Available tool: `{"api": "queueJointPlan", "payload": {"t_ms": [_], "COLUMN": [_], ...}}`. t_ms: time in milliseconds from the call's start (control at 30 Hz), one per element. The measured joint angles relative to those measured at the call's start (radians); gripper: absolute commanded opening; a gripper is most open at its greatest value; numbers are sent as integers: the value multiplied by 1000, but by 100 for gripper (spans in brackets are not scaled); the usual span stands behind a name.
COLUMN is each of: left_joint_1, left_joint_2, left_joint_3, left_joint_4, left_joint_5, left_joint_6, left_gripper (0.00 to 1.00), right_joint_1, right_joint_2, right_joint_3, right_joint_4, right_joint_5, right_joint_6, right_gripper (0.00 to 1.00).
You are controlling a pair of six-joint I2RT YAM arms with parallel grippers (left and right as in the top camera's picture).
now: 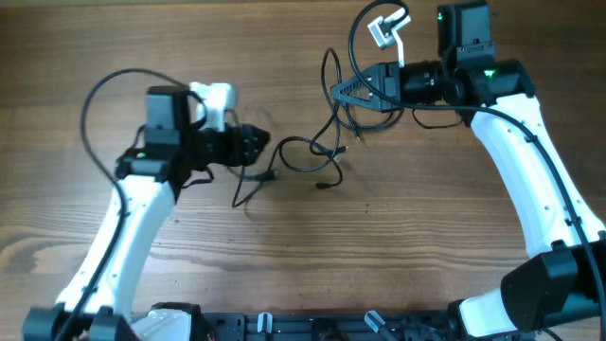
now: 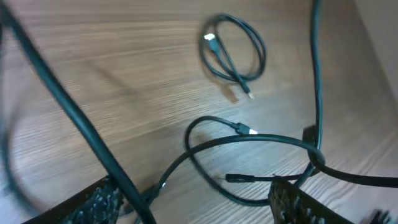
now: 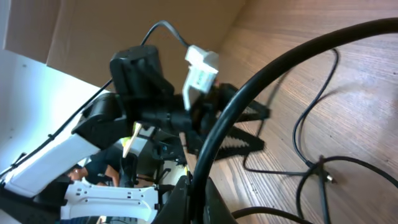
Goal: Untangle cables
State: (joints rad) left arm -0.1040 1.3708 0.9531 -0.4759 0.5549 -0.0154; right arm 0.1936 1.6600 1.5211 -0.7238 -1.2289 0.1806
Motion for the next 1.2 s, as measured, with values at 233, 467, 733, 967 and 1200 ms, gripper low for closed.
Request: {"api": "queueJointPlan", "payload": {"t_ms": [233, 467, 733, 967, 1200], "left_joint_1": [-50, -66, -182, -210, -239], "left_joint_2": [121, 186, 274, 310, 369], "left_joint_3": [0, 0, 0, 0, 0], "left_joint_4": [90, 148, 275, 321, 404], "left_joint_5": [21, 121, 104, 76, -37], "left_joint_6": [87, 145, 183, 190, 158], "left_gripper": [80, 82, 86, 73, 4], "right_joint_1": [0, 0, 0, 0, 0], "right_joint_2": [0, 0, 0, 0, 0], "right_joint_3": [0, 0, 0, 0, 0], "right_joint_4": [-26, -39, -40, -40, -39], "right_joint_5": [23, 41, 40, -18, -100], "right_joint_6": [-3, -3, -3, -3, -3], "right_gripper": [4, 4, 4, 4, 4]}}
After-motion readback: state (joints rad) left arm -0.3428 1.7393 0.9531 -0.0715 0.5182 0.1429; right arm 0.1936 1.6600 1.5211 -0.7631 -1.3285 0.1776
